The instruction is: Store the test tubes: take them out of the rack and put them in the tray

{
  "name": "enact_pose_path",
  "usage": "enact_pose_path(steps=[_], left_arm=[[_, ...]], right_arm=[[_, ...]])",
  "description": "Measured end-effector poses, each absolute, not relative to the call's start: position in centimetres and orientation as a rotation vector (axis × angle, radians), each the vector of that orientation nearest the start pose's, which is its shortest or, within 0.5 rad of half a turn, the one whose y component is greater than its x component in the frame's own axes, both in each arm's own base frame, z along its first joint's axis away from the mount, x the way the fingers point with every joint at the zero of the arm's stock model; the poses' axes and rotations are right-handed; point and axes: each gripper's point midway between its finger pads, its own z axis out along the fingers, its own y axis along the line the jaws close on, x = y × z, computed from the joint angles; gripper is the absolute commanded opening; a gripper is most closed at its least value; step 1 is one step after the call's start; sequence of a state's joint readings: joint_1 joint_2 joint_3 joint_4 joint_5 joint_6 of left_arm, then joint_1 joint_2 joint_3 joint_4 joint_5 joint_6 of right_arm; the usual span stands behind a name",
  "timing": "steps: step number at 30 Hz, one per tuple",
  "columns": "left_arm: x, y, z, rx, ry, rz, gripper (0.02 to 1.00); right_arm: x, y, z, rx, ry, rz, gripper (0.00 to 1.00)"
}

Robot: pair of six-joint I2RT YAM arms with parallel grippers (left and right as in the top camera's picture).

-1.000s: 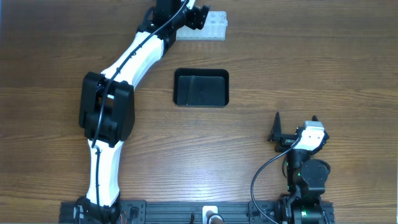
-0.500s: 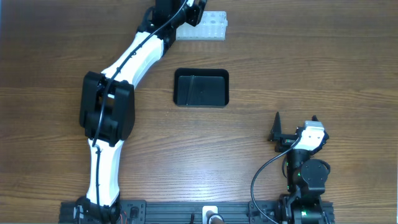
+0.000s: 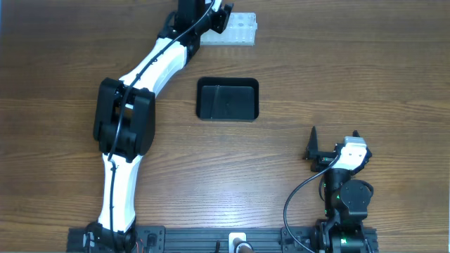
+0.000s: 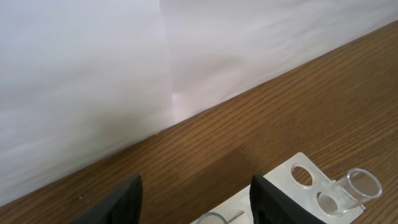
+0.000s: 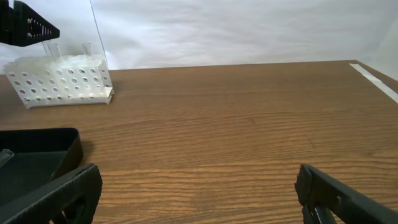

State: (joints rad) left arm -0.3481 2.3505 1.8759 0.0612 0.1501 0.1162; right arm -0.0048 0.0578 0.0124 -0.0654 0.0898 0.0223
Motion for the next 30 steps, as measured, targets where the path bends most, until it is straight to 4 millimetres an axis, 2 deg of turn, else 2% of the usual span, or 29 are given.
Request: enact_pose_path(steps=[9, 17, 20, 30], left_arm=[[62.8, -25.3, 14.5, 0.548, 1.9, -0.297, 0.533], [63.0, -25.4, 11.7, 0.554, 1.936, -0.297, 0.533], [63.0, -25.4, 11.4, 0.555, 1.94, -0.297, 0.522], [62.9, -25.5, 11.4, 0.556, 1.94, -0.298, 0.38]], right_arm=[[24.8, -1.7, 15.0, 0.09, 1.679, -0.062, 0.993], [24.8, -1.7, 15.0, 0.09, 1.679, -0.062, 0.993], [24.8, -1.7, 15.0, 0.091, 1.679, -0.062, 0.991], [24.8, -1.7, 15.0, 0.091, 1.679, -0.062, 0.991]])
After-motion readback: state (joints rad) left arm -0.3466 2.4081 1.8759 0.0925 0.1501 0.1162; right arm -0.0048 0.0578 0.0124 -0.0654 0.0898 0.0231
